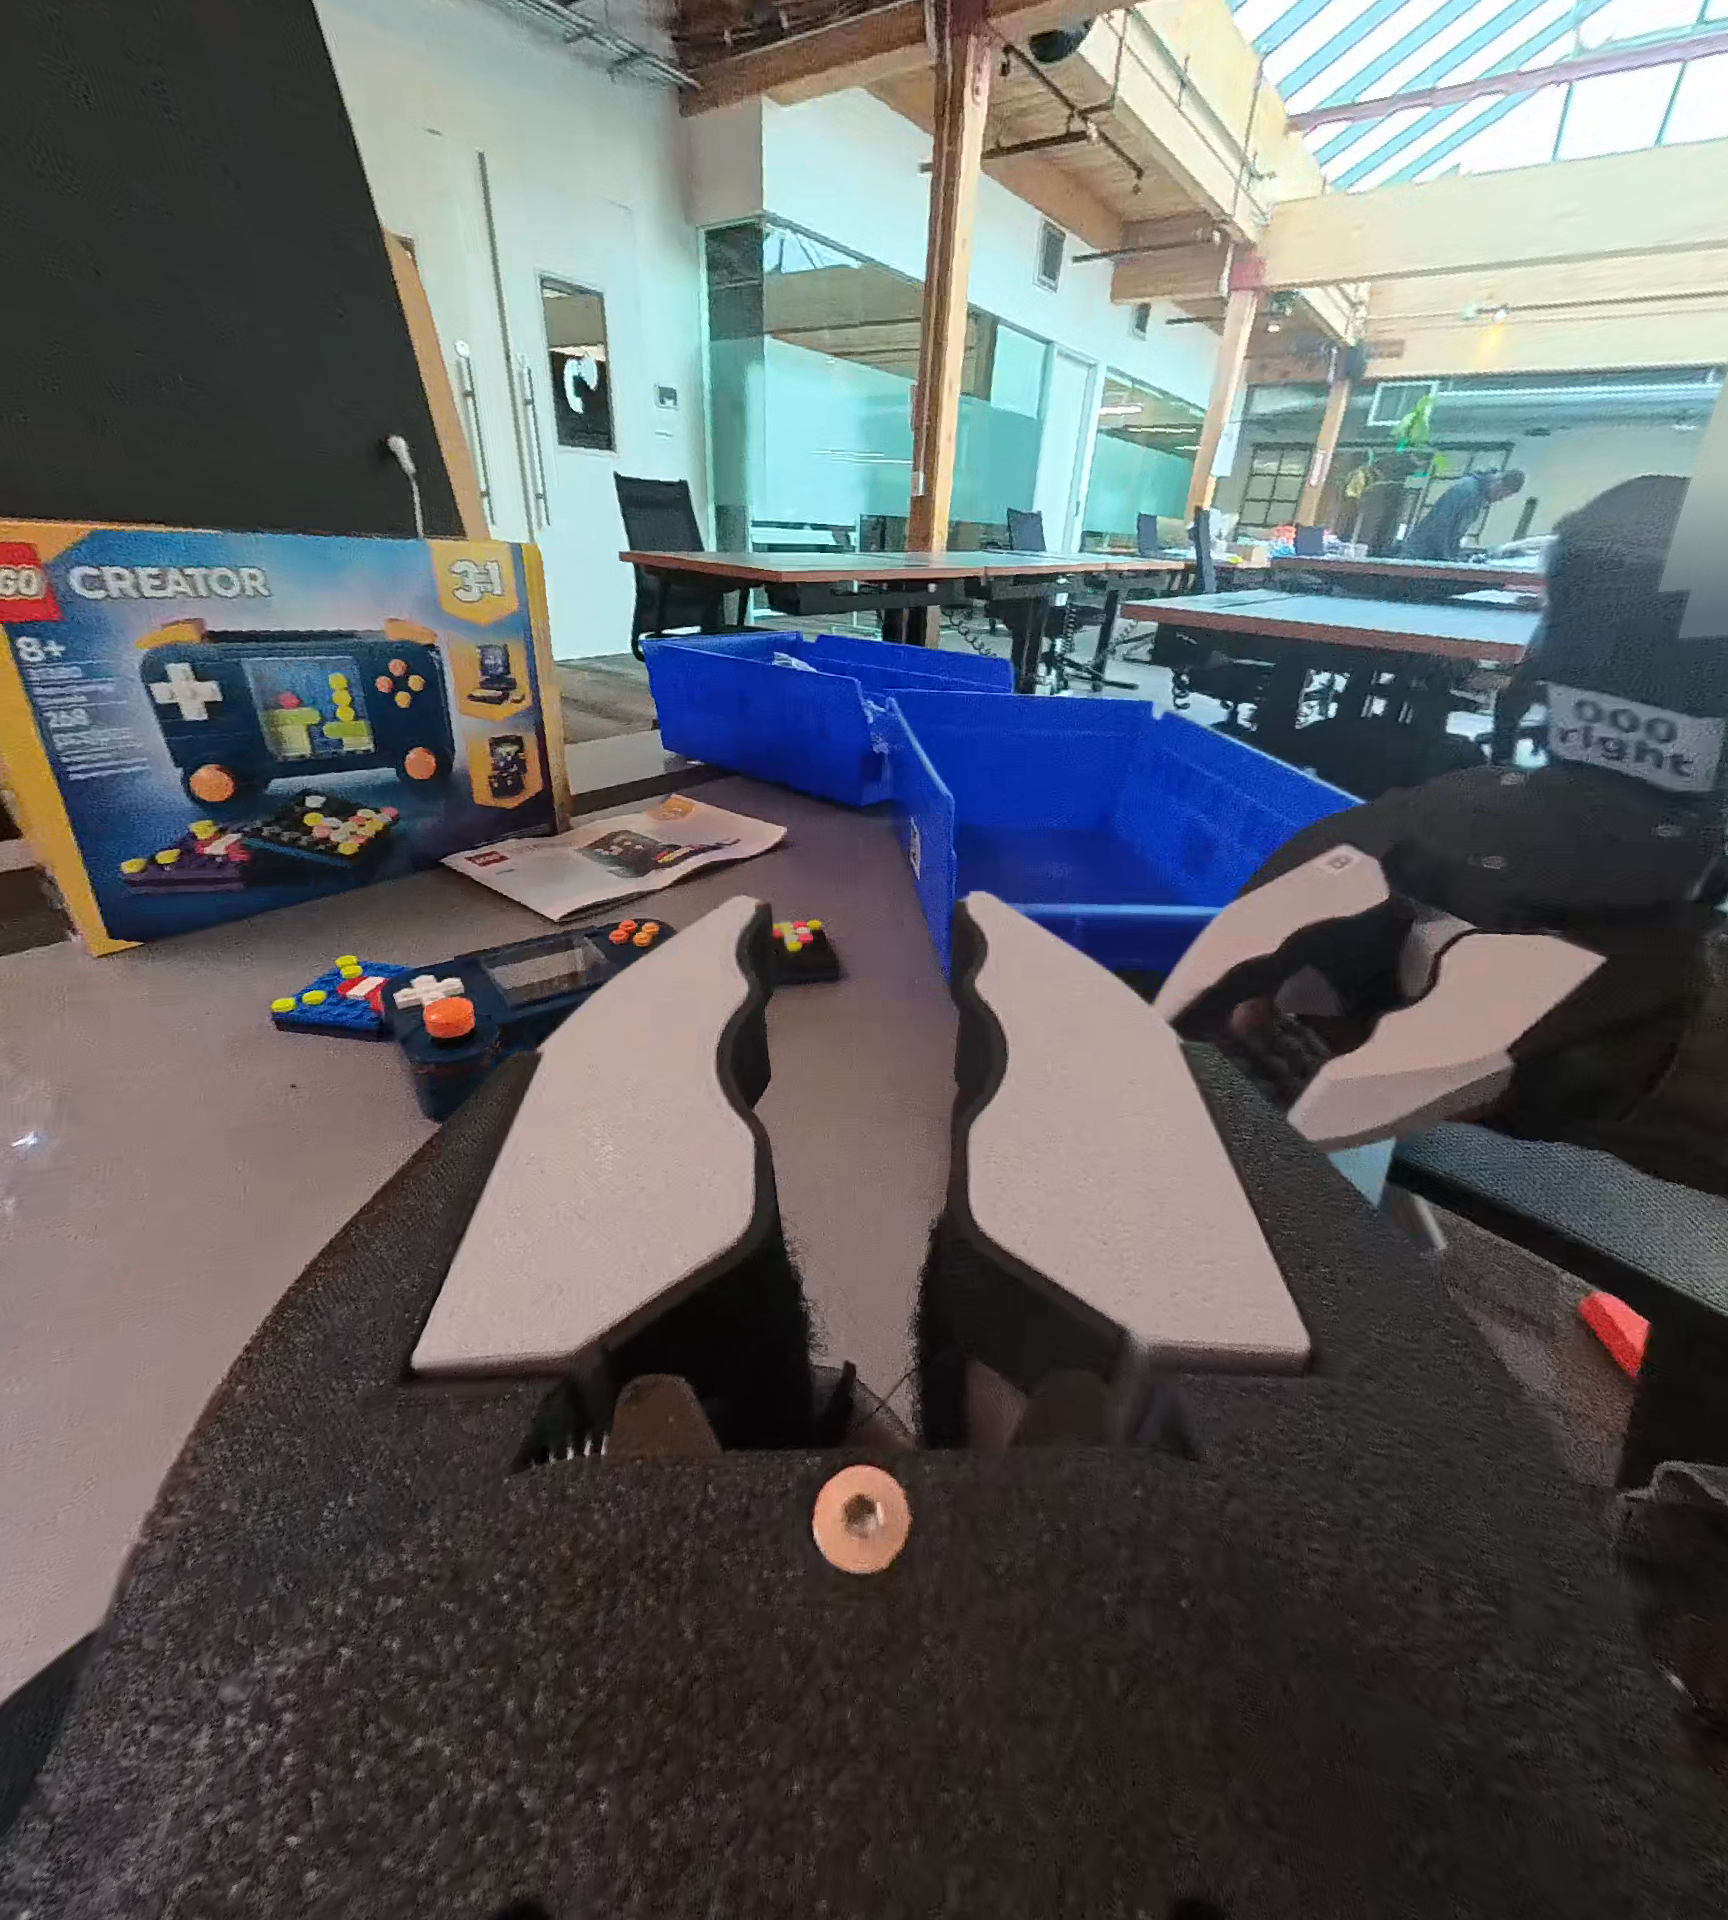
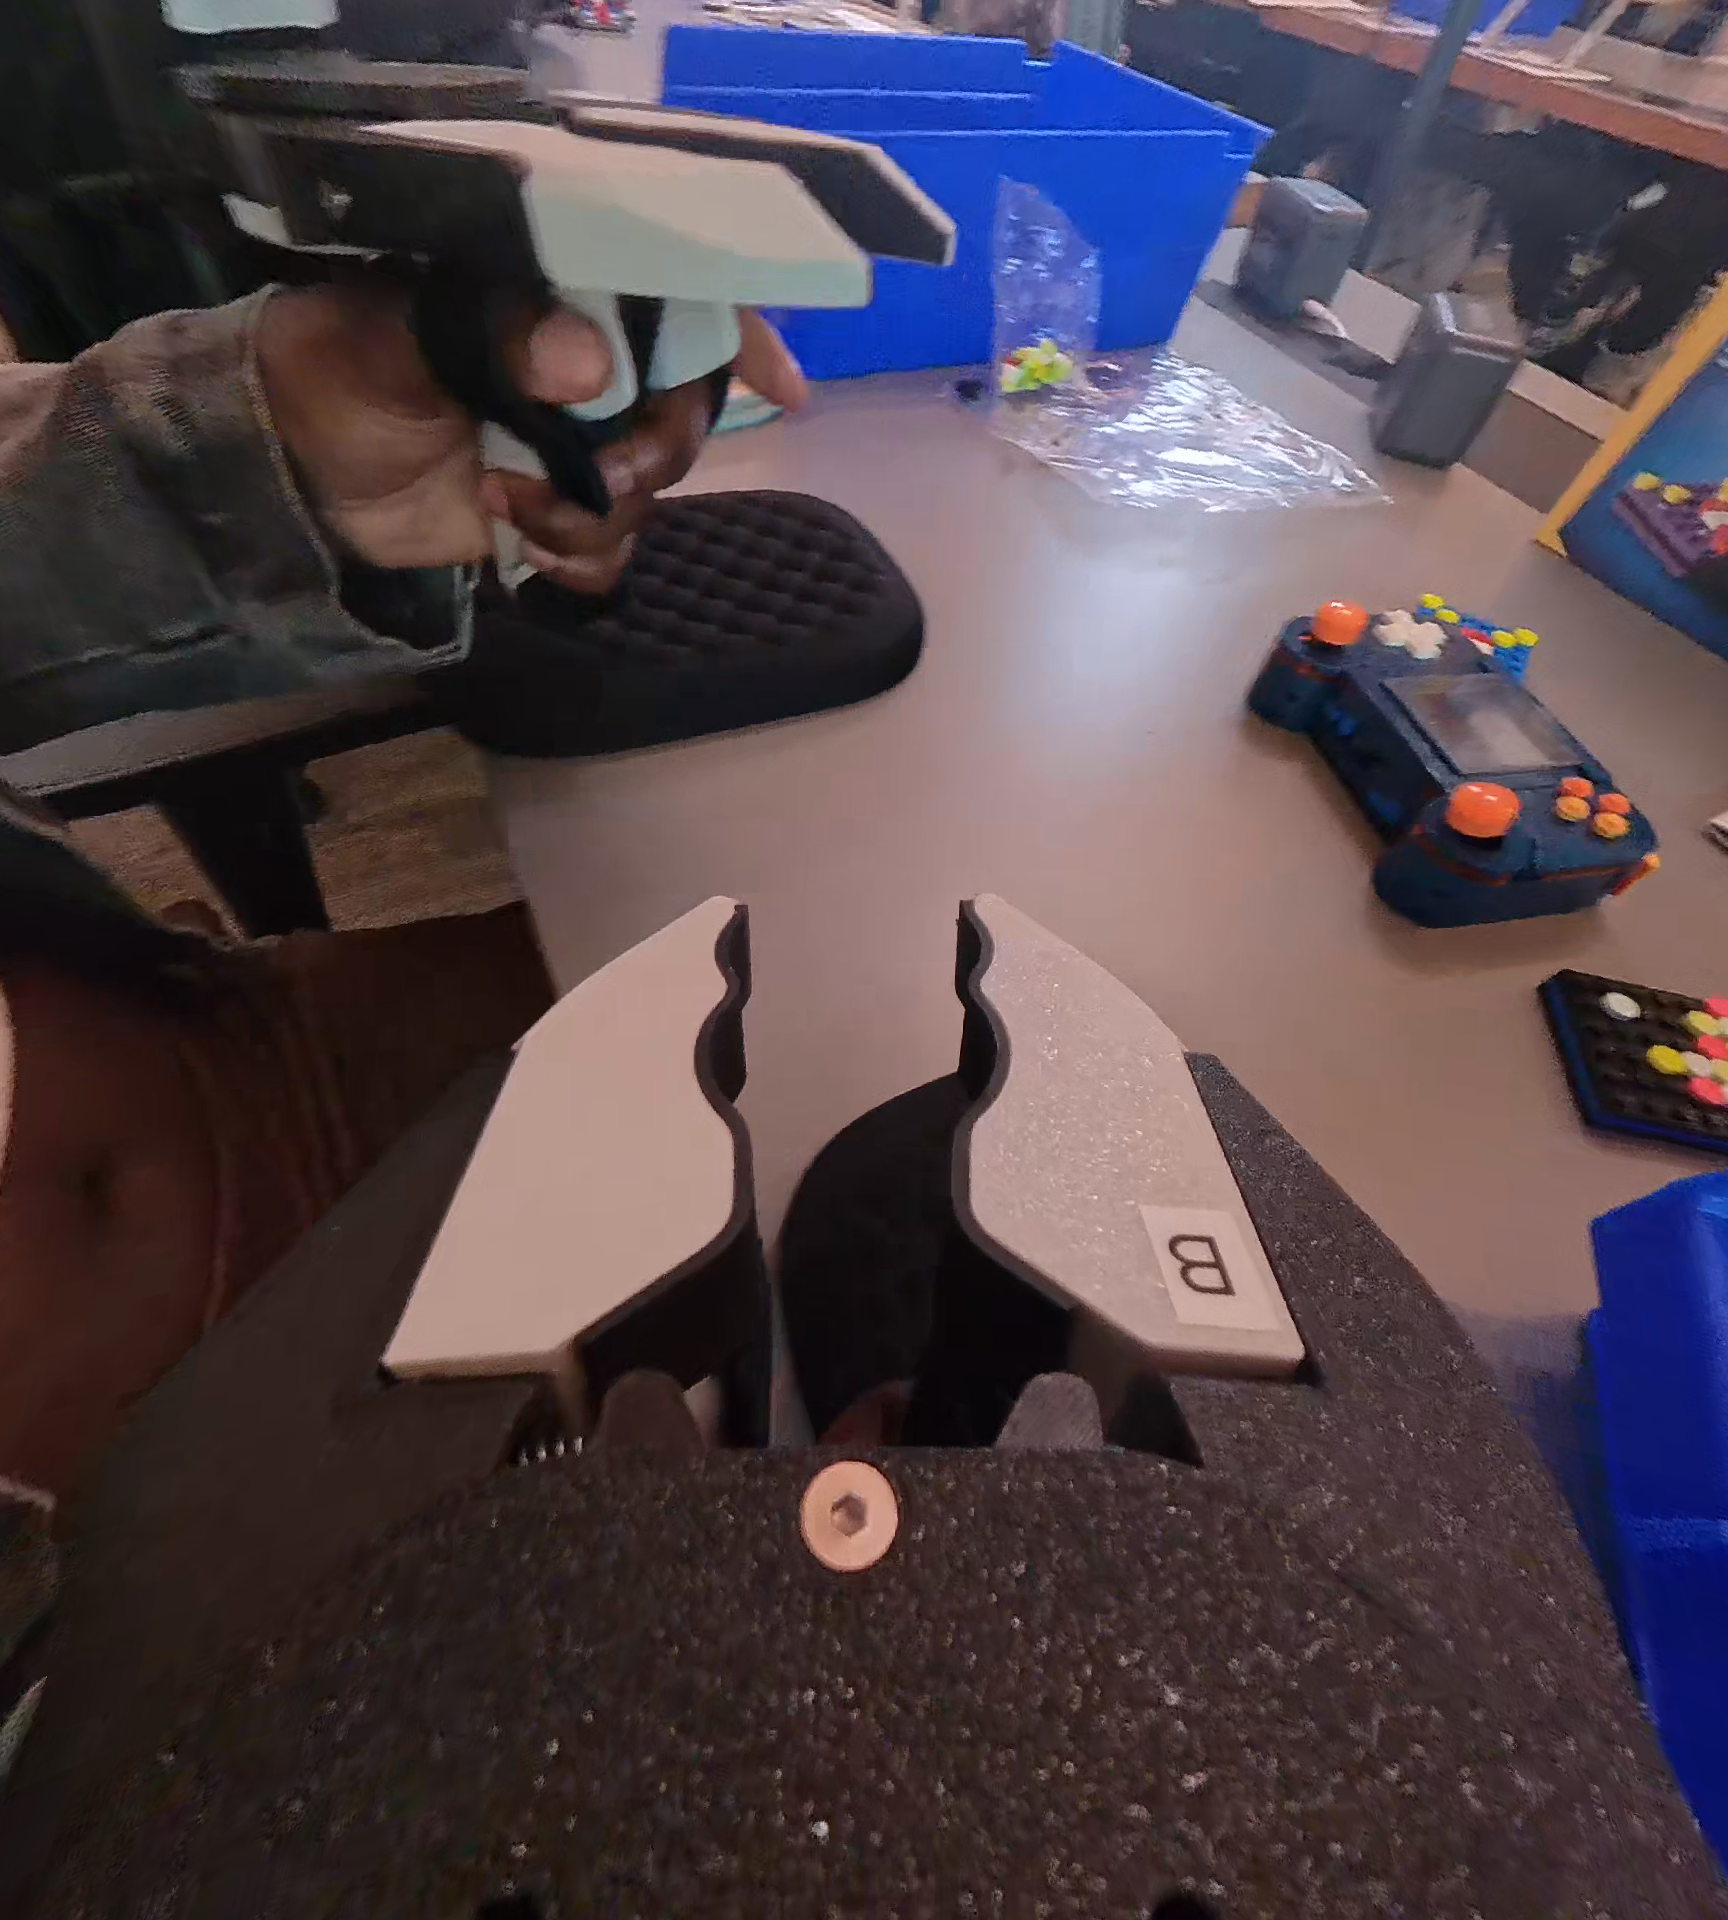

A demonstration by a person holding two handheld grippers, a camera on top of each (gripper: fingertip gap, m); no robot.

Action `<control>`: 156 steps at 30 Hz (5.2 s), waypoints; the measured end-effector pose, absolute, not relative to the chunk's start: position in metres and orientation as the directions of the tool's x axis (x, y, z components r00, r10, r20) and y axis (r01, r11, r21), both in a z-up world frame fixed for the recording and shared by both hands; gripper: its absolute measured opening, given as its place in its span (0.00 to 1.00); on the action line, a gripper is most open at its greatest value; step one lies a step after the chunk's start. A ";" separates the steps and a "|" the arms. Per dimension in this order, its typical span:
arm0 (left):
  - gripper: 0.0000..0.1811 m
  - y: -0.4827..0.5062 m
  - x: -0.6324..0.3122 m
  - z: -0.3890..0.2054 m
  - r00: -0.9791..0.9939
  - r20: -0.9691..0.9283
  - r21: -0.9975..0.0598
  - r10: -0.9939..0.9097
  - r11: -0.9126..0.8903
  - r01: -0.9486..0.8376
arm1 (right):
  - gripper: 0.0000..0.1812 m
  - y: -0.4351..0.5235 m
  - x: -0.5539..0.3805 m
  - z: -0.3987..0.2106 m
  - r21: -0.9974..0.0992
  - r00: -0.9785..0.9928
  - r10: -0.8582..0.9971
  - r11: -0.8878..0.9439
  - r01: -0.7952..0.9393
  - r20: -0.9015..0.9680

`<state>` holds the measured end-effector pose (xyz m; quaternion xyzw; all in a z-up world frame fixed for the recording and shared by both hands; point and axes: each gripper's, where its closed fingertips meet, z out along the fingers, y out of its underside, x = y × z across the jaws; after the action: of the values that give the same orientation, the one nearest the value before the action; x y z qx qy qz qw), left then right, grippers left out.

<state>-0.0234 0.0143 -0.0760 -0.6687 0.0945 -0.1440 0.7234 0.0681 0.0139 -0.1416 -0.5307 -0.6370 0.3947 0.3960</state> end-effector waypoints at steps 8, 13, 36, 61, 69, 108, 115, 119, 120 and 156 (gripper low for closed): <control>0.17 -0.050 -0.023 -0.067 0.963 0.115 -0.976 -0.245 0.154 0.156 | 0.21 -0.087 0.103 -0.194 -0.846 -0.373 0.927 0.180 0.501 -0.024; 0.17 -0.084 -0.001 -0.071 0.959 0.067 -0.979 -0.274 0.169 0.116 | 0.28 -0.103 0.117 -0.260 -0.752 -0.282 0.959 0.203 0.627 0.023; 0.20 -0.116 0.074 -0.106 0.657 0.063 -0.998 -0.751 -0.047 0.042 | 0.31 -0.094 0.101 -0.166 -0.900 -0.314 0.909 0.357 0.252 0.273; 0.18 0.019 0.007 -0.203 0.511 -0.274 -0.710 -0.814 -0.187 -0.679 | 0.31 0.030 0.010 -0.183 -0.828 -0.405 0.899 0.351 0.437 0.168; 0.18 0.016 0.001 -0.220 0.497 -0.190 -0.618 -0.847 -0.290 -0.730 | 0.31 0.036 0.017 -0.217 -0.620 -0.478 0.870 0.442 0.648 0.120; 0.18 0.005 -0.004 -0.219 0.405 -0.151 -0.553 -0.902 -0.263 -0.790 | 0.00 0.026 0.011 -0.212 -0.568 -0.443 0.894 0.333 0.753 -0.063; 0.18 0.005 0.002 -0.217 0.501 -0.167 -0.650 -0.849 -0.287 -0.704 | 0.00 0.027 0.009 -0.210 -0.561 -0.325 0.946 0.273 0.782 0.007; 0.18 0.005 0.005 -0.214 0.530 -0.133 -0.686 -0.837 -0.309 -0.659 | 0.00 0.030 0.009 -0.210 -0.572 -0.270 0.963 0.217 0.791 -0.008; 0.18 0.005 0.005 -0.214 0.525 -0.145 -0.688 -0.838 -0.296 -0.662 | 0.00 0.030 0.009 -0.210 -0.573 -0.262 0.965 0.211 0.792 -0.006; 0.02 0.010 -0.014 -0.207 0.546 0.098 -0.719 -0.832 -0.439 -0.539 | 0.24 -0.002 0.019 -0.206 -0.608 -0.584 0.811 0.477 0.635 0.027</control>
<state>-0.0143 0.0103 -0.2066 -0.8174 0.4192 -0.2263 0.3239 0.0188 -0.0018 -0.2060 -0.4280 -0.8448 0.2798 0.1575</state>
